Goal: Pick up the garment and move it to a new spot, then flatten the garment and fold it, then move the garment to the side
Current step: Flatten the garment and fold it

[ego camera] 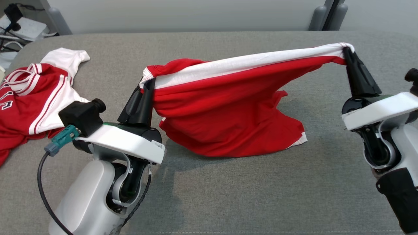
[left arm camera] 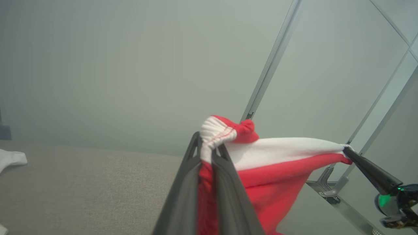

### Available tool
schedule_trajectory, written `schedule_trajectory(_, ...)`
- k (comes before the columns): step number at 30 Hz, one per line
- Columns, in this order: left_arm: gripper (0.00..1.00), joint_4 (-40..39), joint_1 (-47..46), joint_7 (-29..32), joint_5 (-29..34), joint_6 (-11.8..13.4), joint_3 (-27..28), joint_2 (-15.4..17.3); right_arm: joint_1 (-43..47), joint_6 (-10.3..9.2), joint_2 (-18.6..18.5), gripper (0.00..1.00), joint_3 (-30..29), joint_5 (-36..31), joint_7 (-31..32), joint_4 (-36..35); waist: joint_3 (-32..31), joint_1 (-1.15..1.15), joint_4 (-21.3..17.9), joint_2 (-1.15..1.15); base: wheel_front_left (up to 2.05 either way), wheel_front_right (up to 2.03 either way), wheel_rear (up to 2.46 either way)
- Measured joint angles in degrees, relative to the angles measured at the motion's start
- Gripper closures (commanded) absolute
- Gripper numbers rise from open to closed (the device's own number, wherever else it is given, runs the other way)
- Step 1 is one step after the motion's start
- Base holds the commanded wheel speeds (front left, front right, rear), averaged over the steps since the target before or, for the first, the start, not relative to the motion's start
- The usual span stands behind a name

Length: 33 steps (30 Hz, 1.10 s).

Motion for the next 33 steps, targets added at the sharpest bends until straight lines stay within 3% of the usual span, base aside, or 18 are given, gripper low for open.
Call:
schedule_trajectory(7,1.0,-7.2,2.9,10.2,-8.3,-0.1,0.2,0.5,7.0,0.08,-5.4,1.0,-3.6,-0.1,0.2,-9.3,-4.7,0.0,-2.3,0.0,0.0,0.0,0.0)
schedule_trajectory(13,1.0,-21.5,10.1,22.4,-19.9,5.7,0.7,0.9,17.3,0.08,-10.3,1.0,-11.1,3.2,6.3,-23.0,-7.4,0.0,-3.3,0.0,0.0,0.0,0.0)
schedule_trajectory(16,1.0,-24.3,9.7,26.5,-22.6,8.6,2.0,1.6,19.3,0.07,-9.6,1.0,-14.5,3.4,11.2,-26.1,-6.8,0.0,-3.2,0.0,0.0,0.0,0.0)
schedule_trajectory(19,1.0,-17.4,4.8,27.7,-23.1,9.0,2.6,1.5,15.5,0.07,-5.9,1.0,-14.0,1.7,16.8,-21.8,-5.6,0.0,-2.8,0.0,0.0,0.0,0.0)
schedule_trajectory(23,1.0,1.7,-14.0,20.9,-18.5,3.8,3.8,-1.8,-3.0,-0.01,0.5,1.0,-10.4,-4.2,19.6,-5.7,-3.6,0.0,-2.4,0.0,0.0,0.0,0.0)
schedule_trajectory(26,1.0,16.2,-28.6,9.7,-14.4,-3.0,5.5,-5.4,-19.0,0.0,4.5,1.0,-10.2,-10.2,12.3,7.5,-2.3,0.0,-2.7,0.0,0.0,0.0,0.0)
schedule_trajectory(28,1.0,23.5,-35.9,3.7,-13.8,-7.4,7.0,-7.7,-27.4,0.02,5.4,1.0,-10.2,-13.1,4.8,13.2,-1.6,0.0,-2.8,0.0,0.0,0.0,0.0)
schedule_trajectory(30,1.0,29.2,-40.6,0.6,-14.2,-11.4,7.6,-8.9,-33.5,0.02,5.4,1.0,-9.2,-15.1,1.7,17.2,-0.5,0.0,-3.0,0.0,0.0,0.0,0.0)
schedule_trajectory(33,1.0,36.7,-42.5,-1.3,-14.3,-13.6,7.4,-9.4,-36.2,0.03,5.5,1.0,-5.4,-15.6,1.3,22.9,1.5,0.0,-3.3,0.0,0.0,0.0,0.0)
